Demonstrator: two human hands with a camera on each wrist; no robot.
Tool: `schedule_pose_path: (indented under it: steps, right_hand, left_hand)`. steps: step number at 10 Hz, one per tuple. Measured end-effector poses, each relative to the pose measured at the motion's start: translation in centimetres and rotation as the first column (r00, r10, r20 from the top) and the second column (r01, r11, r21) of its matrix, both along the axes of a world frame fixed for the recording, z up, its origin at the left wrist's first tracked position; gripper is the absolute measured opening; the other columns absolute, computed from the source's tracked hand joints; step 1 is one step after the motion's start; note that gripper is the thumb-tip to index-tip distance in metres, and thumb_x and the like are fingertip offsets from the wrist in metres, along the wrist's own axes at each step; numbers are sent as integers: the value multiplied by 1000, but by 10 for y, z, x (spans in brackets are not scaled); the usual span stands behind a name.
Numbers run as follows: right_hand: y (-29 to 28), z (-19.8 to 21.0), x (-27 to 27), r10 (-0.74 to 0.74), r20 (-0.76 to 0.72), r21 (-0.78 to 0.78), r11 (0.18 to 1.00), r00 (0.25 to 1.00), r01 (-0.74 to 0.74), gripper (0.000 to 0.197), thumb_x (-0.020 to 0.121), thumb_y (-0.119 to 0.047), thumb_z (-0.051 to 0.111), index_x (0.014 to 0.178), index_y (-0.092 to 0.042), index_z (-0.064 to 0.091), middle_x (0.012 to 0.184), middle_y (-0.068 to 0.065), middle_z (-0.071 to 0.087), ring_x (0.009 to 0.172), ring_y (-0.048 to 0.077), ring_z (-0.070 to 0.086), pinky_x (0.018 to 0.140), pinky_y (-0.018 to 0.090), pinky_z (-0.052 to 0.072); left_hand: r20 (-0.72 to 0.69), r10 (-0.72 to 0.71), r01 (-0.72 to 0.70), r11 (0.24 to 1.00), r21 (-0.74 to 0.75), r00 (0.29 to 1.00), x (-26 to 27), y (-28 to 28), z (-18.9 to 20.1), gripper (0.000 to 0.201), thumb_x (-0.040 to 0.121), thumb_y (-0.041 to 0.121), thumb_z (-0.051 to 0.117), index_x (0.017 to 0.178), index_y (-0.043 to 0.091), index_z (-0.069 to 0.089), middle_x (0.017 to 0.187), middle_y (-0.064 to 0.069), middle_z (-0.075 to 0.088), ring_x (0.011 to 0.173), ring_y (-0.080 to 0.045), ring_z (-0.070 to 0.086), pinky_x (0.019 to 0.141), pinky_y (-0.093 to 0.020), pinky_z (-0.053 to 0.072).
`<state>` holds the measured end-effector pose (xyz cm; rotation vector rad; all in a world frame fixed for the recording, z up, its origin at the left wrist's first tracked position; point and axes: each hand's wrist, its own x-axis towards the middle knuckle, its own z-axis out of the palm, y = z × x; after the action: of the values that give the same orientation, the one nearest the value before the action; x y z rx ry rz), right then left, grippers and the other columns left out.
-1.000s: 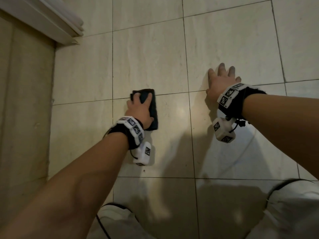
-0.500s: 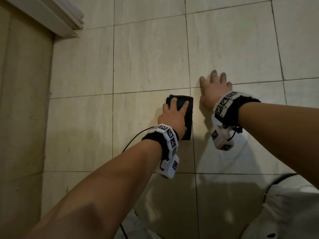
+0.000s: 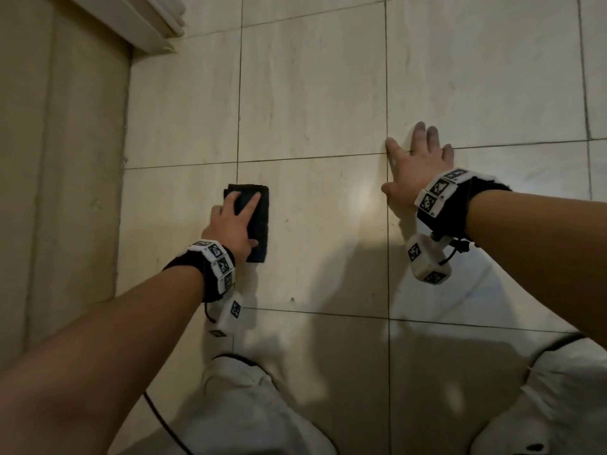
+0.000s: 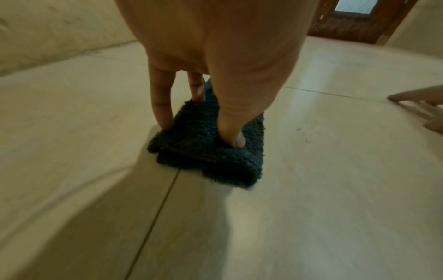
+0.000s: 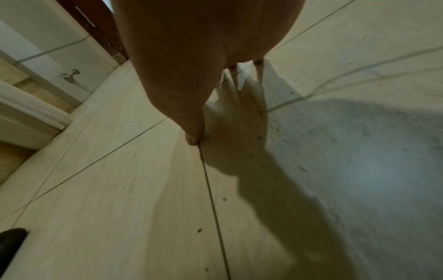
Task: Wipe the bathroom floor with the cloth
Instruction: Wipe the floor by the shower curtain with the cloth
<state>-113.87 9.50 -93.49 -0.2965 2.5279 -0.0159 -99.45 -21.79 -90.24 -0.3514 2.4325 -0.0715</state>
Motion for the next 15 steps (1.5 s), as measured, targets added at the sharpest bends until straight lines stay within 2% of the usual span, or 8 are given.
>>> schedule_pose_path:
  steps: [2, 7, 9, 10, 11, 12, 14, 15]
  right_hand:
    - [2, 1, 0, -2, 6, -9, 1000, 1000, 2, 89, 90, -51, 61, 156, -35, 2, 162, 16, -18, 150, 37, -14, 120, 58, 3]
    - [3, 3, 0, -5, 11, -16, 1000, 1000, 5, 88, 90, -50, 62, 155, -34, 5, 162, 18, -18, 149, 38, -14, 119, 60, 3]
    - [1, 3, -2, -11, 30, -24, 1000, 999, 12, 89, 90, -49, 62, 156, -34, 4, 162, 17, -20, 149, 38, -16, 119, 59, 2]
    - [2, 3, -2, -11, 26, -25, 1000, 1000, 12, 89, 90, -49, 63, 155, -34, 5, 162, 17, -19, 149, 38, -15, 119, 59, 2]
    - [2, 3, -2, -16, 23, -31, 999, 1000, 16, 88, 89, -49, 63, 155, -34, 7, 162, 17, -17, 150, 38, -14, 119, 59, 3]
    - [3, 3, -3, -18, 30, -45, 999, 999, 19, 89, 89, -49, 64, 155, -35, 7, 162, 17, -17, 150, 38, -14, 119, 59, 3]
    - [4, 5, -2, -16, 23, -46, 999, 1000, 17, 88, 89, -49, 64, 155, -34, 8, 163, 17, -15, 150, 38, -13, 120, 59, 4]
    - [4, 5, -1, -15, 11, -59, 998, 1000, 16, 88, 88, -49, 63, 155, -34, 8, 163, 17, -15, 150, 37, -12, 120, 58, 4]
  left_hand:
    - [32, 57, -58, 997, 43, 998, 14, -7, -1, 97, 86, 30, 73, 153, 46, 5, 159, 1, -2, 135, -34, 21, 103, -48, 44]
    - [27, -55, 54, 997, 59, 998, 78, 41, -2, 109, 75, 30, 82, 154, 43, 7, 156, -3, 1, 132, -32, 24, 91, -43, 54]
    - [13, -36, 35, 997, 71, 999, 71, 62, 1, 108, 76, 34, 81, 154, 42, 6, 155, -6, 3, 130, -33, 27, 93, -43, 53]
    - [-7, -72, 72, 993, 98, 997, 64, 85, 1, 107, 76, 36, 80, 154, 42, 7, 155, -6, 3, 129, -34, 27, 89, -42, 53]
    - [-20, -123, 125, 984, 124, 992, 55, 118, 0, 107, 75, 36, 81, 153, 42, 8, 155, -7, 3, 127, -34, 28, 87, -43, 52]
    - [-28, -144, 146, 974, 171, 989, 47, 155, -1, 106, 76, 36, 81, 153, 41, 8, 156, -8, 0, 127, -35, 26, 91, -43, 50]
    - [-88, -179, 194, 956, 218, 980, 42, 203, -3, 103, 75, 38, 81, 152, 37, 13, 154, -11, 6, 122, -34, 30, 79, -38, 50]
    - [-96, -189, 206, 953, 222, 977, 41, 201, -5, 103, 74, 39, 81, 152, 37, 13, 153, -11, 7, 122, -34, 31, 76, -37, 50]
